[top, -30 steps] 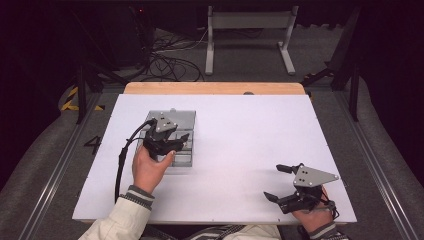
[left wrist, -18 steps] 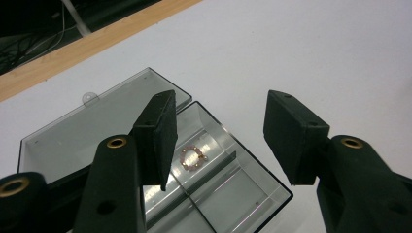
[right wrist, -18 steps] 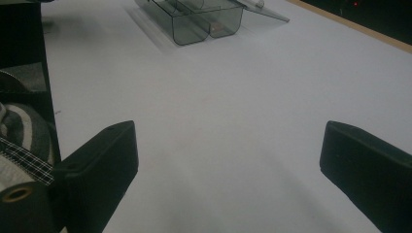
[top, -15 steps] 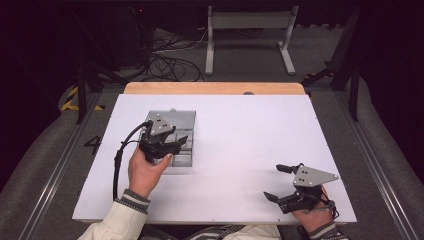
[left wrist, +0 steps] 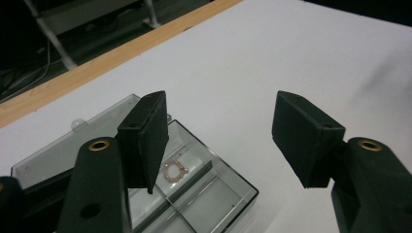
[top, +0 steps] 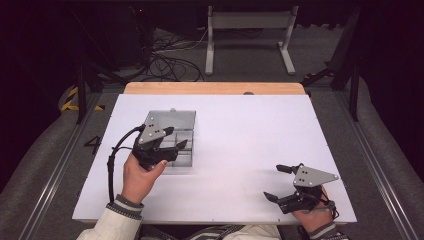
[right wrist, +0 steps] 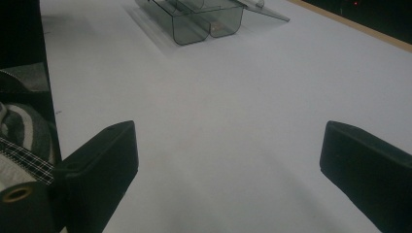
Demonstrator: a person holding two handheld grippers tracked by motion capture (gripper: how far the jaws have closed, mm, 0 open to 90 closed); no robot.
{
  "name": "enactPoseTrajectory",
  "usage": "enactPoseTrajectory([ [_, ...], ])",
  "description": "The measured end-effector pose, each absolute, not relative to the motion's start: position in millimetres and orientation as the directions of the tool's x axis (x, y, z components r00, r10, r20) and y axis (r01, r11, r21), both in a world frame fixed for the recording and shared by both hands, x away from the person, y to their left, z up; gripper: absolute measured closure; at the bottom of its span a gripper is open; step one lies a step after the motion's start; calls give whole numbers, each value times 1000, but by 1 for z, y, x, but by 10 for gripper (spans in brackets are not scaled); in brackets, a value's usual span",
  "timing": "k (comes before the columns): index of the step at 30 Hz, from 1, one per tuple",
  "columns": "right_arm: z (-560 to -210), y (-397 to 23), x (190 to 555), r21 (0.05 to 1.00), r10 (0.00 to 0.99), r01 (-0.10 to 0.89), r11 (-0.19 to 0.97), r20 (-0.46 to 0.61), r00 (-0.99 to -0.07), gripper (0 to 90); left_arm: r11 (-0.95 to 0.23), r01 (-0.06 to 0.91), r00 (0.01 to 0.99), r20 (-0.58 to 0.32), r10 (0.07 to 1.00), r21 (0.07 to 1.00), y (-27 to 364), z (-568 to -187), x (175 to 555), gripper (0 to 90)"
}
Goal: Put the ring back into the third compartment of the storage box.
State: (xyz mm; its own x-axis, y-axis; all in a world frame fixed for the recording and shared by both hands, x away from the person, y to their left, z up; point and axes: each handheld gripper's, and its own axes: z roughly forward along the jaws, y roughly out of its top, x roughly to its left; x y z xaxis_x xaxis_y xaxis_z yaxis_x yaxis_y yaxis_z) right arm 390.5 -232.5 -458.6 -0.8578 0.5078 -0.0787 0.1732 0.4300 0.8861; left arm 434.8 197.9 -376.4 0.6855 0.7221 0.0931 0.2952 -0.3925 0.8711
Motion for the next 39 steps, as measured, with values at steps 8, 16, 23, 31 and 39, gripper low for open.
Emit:
enactPoseTrajectory([
  [8, -459, -232, 391, 886, 506, 174, 430, -77, -859, 74, -354, 273, 687, 76, 723, 895, 213, -376, 422, 323],
  [16, -459, -232, 390, 886, 504, 172, 431, -78, -860, 74, -336, 247, 678, 85, 730, 909, 226, -379, 406, 294],
  [23, -458, -233, 390, 886, 503, 171, 431, -79, -861, 74, -313, 245, 676, 70, 734, 918, 239, -383, 395, 280],
  [31, -458, -232, 390, 886, 503, 171, 431, -78, -861, 74, -276, 231, 668, 53, 742, 933, 254, -392, 382, 247],
  [39, -458, -233, 389, 887, 503, 171, 429, -77, -861, 74, -270, 212, 662, 66, 747, 939, 270, -402, 371, 231],
])
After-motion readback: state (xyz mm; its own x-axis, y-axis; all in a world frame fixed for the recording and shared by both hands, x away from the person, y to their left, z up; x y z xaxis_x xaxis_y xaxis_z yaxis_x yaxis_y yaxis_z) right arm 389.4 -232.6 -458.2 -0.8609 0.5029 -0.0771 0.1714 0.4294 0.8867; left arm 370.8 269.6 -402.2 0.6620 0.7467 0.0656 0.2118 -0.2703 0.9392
